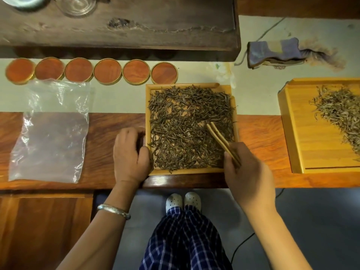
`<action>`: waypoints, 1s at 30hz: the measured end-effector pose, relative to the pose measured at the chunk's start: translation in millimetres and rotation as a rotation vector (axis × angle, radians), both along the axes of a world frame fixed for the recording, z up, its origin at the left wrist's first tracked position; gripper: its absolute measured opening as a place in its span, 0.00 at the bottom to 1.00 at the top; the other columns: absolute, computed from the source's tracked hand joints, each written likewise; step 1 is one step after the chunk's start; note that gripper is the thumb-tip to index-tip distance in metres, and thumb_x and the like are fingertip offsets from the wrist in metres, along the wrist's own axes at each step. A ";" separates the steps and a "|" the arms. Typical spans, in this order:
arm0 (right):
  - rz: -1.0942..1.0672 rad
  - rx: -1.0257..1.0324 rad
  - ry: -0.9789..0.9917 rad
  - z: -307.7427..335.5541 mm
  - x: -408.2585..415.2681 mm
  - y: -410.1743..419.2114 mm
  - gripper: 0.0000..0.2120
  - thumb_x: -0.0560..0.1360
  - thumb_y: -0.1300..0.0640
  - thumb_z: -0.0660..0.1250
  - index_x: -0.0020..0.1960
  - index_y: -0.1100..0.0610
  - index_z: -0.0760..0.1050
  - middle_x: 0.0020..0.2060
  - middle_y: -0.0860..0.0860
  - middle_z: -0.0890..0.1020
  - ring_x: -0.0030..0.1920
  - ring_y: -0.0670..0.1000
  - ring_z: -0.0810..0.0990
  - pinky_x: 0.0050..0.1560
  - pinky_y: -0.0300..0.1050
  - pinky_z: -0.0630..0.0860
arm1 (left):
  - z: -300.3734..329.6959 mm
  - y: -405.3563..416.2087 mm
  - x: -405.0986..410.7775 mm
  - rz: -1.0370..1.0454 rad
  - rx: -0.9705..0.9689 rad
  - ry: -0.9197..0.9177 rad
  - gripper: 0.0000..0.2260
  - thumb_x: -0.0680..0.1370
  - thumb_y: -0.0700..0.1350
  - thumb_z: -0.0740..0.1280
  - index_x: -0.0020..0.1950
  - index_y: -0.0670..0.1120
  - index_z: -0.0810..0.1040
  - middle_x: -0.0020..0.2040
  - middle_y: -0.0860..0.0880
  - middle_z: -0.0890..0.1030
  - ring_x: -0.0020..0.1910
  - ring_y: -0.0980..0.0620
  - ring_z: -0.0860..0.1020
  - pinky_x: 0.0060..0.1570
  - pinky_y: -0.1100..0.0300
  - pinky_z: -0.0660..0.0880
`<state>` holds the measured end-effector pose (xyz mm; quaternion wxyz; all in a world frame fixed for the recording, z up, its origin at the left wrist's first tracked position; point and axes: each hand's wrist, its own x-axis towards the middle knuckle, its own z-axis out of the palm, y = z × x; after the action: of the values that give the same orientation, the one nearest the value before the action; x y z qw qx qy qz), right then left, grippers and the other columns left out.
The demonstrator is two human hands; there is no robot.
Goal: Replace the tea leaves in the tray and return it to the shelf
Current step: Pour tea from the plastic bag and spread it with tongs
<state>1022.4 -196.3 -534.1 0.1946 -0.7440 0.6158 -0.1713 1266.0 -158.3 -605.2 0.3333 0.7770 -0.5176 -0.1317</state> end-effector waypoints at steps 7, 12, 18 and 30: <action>-0.021 0.015 -0.028 -0.6 2.4 -4.5 0.04 0.76 0.57 0.66 0.50 0.56 0.76 0.28 0.52 0.79 0.25 0.57 0.77 0.22 0.41 0.67 | -0.3 -0.2 -0.7 0.004 -0.007 0.012 0.10 0.68 0.45 0.55 0.43 0.59 0.57 0.41 0.53 0.65 0.40 0.54 0.62 0.41 0.59 0.57; 0.057 -0.014 -0.061 2.8 23.8 -2.4 0.02 0.76 0.58 0.66 0.49 0.55 0.76 0.29 0.49 0.78 0.25 0.50 0.75 0.21 0.41 0.69 | 1.6 -0.9 -1.7 0.002 0.000 0.020 0.11 0.68 0.44 0.55 0.44 0.58 0.57 0.41 0.53 0.65 0.40 0.54 0.61 0.40 0.61 0.56; 0.096 0.087 -0.024 -0.6 34.6 -9.2 0.03 0.78 0.56 0.62 0.47 0.54 0.73 0.28 0.48 0.76 0.26 0.49 0.74 0.22 0.43 0.68 | 3.7 -0.5 -2.4 -0.003 -0.007 0.026 0.11 0.67 0.44 0.55 0.44 0.58 0.58 0.41 0.54 0.64 0.39 0.56 0.60 0.38 0.63 0.55; 0.165 0.055 0.009 -0.4 61.4 -18.3 0.03 0.77 0.58 0.64 0.50 0.55 0.75 0.29 0.48 0.77 0.26 0.48 0.73 0.23 0.37 0.63 | 7.8 1.3 -3.0 0.000 0.000 0.041 0.11 0.68 0.44 0.56 0.47 0.56 0.60 0.43 0.54 0.64 0.40 0.55 0.60 0.40 0.61 0.55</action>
<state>1083.7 -214.6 -534.4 0.2258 -0.7874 0.5578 -0.1342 1263.1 -157.0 -597.3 0.3440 0.7739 -0.5108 -0.1475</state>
